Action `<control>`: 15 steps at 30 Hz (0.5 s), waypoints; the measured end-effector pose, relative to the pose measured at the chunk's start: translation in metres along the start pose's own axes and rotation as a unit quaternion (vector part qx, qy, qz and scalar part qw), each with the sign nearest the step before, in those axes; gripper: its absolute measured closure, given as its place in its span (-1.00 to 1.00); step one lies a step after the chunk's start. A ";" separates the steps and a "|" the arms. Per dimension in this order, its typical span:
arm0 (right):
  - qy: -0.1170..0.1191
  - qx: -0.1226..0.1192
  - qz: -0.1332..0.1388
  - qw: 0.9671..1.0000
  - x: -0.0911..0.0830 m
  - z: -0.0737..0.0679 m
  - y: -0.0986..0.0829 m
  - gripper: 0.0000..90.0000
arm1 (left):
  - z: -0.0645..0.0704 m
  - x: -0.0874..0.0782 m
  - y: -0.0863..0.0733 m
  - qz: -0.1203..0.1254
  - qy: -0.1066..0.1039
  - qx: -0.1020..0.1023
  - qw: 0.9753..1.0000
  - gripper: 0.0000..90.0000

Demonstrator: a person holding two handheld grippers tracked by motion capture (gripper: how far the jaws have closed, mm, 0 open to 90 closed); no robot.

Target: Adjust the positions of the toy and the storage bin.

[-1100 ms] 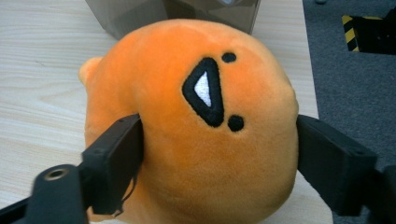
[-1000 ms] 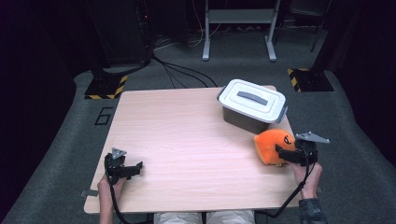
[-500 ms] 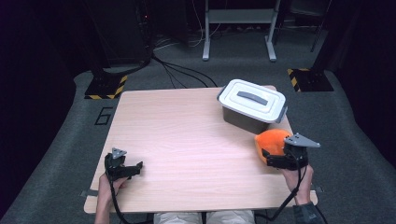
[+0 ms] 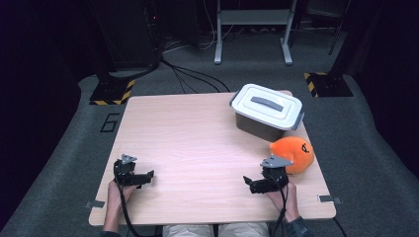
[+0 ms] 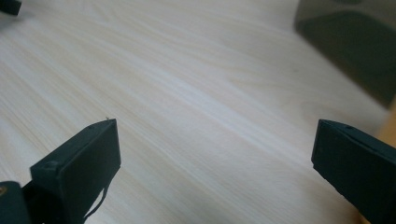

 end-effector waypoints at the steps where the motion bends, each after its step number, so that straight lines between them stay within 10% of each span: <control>1: 0.004 0.001 -0.009 1.000 0.007 -0.002 -0.003 -0.99 | 0.001 0.000 0.003 0.003 -0.003 0.001 1.000 -0.94; 15: -0.004 -0.021 -0.073 0.997 0.052 -0.007 -0.030 -0.99 | 0.045 0.025 0.078 0.047 -0.039 0.041 0.997 -0.91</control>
Point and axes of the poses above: each handheld gripper's, and its own axes: x roughly forward along the jaws, y roughly out of its top, z roughly to its right, the point moved 5 cm from there along x, roughly forward along the jaws, and after that the axes turned 5 degrees about x, right-handed, at the moved point
